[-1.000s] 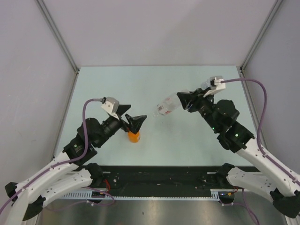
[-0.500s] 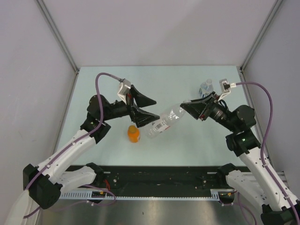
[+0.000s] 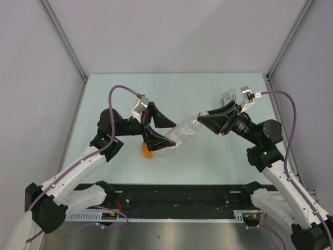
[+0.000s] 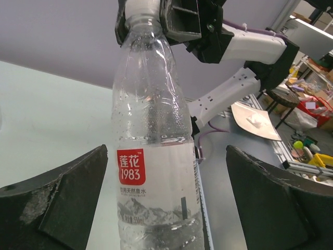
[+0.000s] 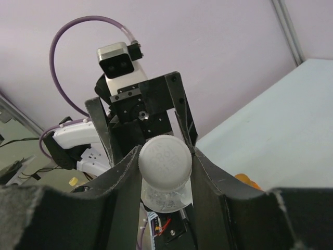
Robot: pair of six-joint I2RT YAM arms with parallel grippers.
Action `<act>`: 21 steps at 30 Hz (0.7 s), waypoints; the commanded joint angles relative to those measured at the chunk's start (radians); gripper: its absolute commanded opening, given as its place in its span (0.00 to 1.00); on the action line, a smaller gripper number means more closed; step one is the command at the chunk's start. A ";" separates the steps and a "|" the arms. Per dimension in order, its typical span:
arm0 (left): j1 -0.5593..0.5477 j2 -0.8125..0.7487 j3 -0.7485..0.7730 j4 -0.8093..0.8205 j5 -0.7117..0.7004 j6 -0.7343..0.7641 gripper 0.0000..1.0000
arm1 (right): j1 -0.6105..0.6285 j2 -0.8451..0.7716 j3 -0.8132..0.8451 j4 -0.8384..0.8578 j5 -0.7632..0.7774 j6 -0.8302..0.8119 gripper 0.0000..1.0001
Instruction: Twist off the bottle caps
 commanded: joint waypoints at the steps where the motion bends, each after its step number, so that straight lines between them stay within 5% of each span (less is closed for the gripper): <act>1: -0.039 -0.014 -0.003 -0.060 0.011 0.057 1.00 | 0.053 0.029 0.003 0.124 0.009 0.008 0.10; 14: -0.099 0.007 -0.020 -0.081 -0.001 0.087 1.00 | 0.139 0.026 0.005 0.135 0.099 -0.056 0.08; 21: -0.108 0.015 -0.017 -0.100 0.005 0.110 0.83 | 0.145 0.020 0.005 0.127 0.105 -0.061 0.07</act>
